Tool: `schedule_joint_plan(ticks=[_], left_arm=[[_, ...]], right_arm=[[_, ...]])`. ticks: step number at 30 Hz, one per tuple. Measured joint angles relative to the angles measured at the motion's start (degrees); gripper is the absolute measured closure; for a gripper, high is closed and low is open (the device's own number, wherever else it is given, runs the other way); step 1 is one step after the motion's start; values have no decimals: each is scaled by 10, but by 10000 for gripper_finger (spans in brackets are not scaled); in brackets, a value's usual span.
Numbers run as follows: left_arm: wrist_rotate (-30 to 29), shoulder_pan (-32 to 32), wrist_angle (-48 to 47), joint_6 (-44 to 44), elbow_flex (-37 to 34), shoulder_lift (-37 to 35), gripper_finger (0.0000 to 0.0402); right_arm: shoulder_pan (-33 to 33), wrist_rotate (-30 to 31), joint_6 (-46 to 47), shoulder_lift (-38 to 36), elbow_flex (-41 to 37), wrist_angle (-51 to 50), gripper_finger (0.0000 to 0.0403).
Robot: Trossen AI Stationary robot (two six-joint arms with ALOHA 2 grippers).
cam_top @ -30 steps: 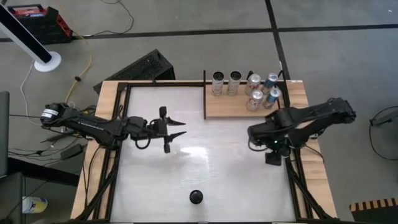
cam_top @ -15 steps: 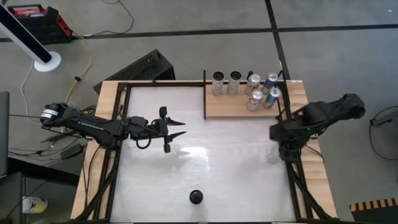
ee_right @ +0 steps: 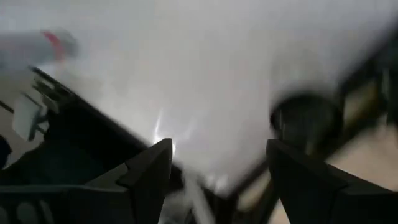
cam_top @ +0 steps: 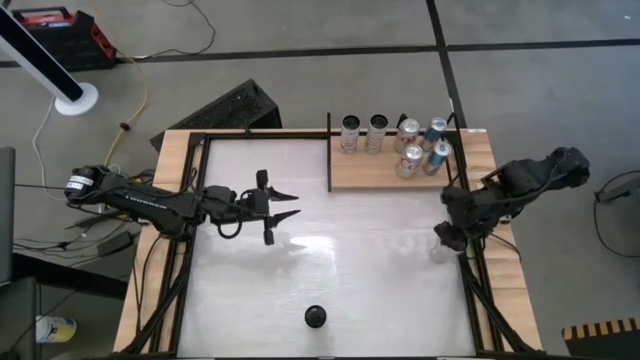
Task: Place canned beverage on shelf
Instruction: Put the white and yellow soda can on the shelf aligned with the other white and yellow soda can
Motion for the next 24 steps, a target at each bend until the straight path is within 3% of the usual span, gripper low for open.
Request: schedule_joint_plan(ticks=[4,6,13,18,22,24], left_arm=[[10,0,-3,-4,0,0,262],[11,0,-3,-4,0,0,262],[24,0,-4,5,0,0,262],[24,0,-5,10,0,0,262],[24,0,-8,8,0,0,262],[24,0,-8,7,0,0,262]], right_arm=[[38,-113,135,11,0,-40,120],[77,-128,198,11,3,-48,120],[179,9,341,-36,10,-46,121],[211,78,354,-82,0,-47,121],[212,99,369,-114,-47,-47,121],[208,56,371,-128,-92,-47,121]])
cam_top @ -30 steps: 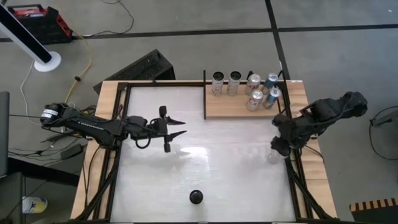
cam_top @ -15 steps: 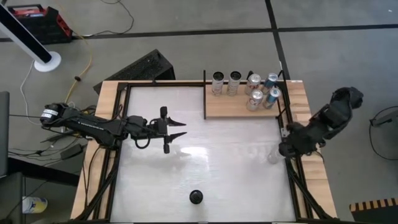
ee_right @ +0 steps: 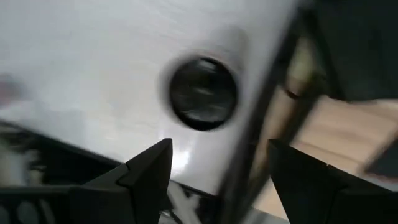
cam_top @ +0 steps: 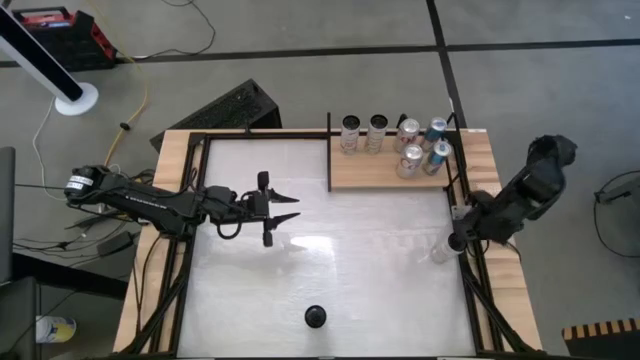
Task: Place canned beverage on shelf
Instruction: Put the white and yellow soda can on the shelf aligned with the other white and yellow soda can
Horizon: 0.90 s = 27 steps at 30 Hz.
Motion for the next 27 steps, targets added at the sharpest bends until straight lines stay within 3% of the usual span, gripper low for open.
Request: schedule_joint_plan(ticks=[3,11,16,27], left_arm=[[0,0,0,1,0,0,262],[-2,2,4,6,0,0,262],[-5,2,4,4,0,0,262],[-5,2,4,3,0,0,262]], right_arm=[[2,-62,14,-10,-52,-2,121],[12,-24,-16,-19,-47,0,121],[13,31,-3,-18,-41,3,121],[-3,24,-4,56,-47,0,121]])
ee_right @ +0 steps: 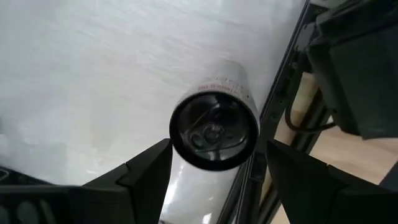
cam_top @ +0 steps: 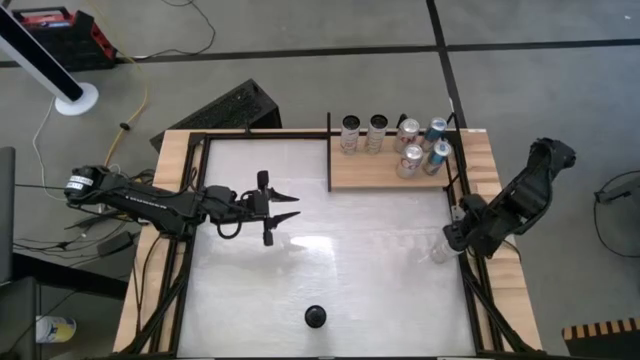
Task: Place canned beverage on shelf
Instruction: Put the white and yellow soda can on the shelf aligned with the other white and yellow soda can
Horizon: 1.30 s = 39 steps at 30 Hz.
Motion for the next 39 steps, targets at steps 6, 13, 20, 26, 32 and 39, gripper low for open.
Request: schedule_joint_plan(ticks=[6,13,20,26,32,39], left_arm=[[0,0,0,-2,0,0,262],[0,0,0,-2,0,0,262],[-1,0,-8,3,0,0,262],[-1,0,-14,2,0,0,262],[-1,0,-14,2,0,0,262],[-1,0,-14,1,0,0,262]], right_arm=[[0,-4,-27,4,0,0,121],[0,9,-105,4,0,0,121],[0,7,-122,5,0,10,121],[-1,7,-105,5,0,10,113],[-1,7,-98,5,0,7,73],[-1,6,-97,5,-16,24,30]])
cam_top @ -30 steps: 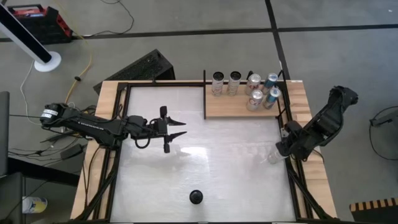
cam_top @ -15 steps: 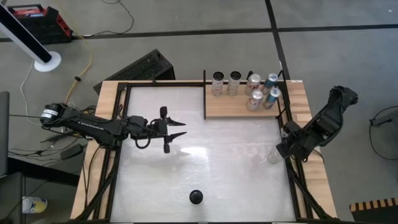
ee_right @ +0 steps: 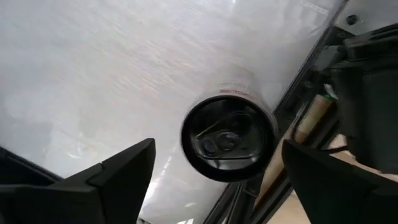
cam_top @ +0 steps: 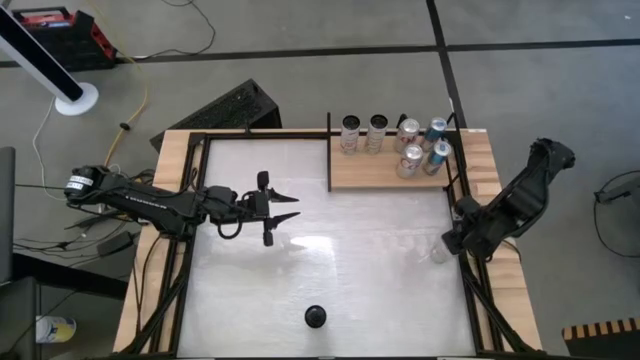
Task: Place canned beverage on shelf
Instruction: Put the white and yellow soda can on the shelf aligned with the other white and yellow soda can
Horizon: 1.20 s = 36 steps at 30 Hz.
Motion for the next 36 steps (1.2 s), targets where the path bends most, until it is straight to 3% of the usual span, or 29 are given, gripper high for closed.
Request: schedule_joint_plan(ticks=[10,27,36], left_arm=[[0,0,0,0,0,0,262],[0,0,0,0,0,0,262],[0,0,0,0,0,0,262]], right_arm=[[0,-1,5,1,-9,27,26],[-8,-6,-11,74,-9,-15,28],[-9,-18,-22,89,-9,-24,84]])
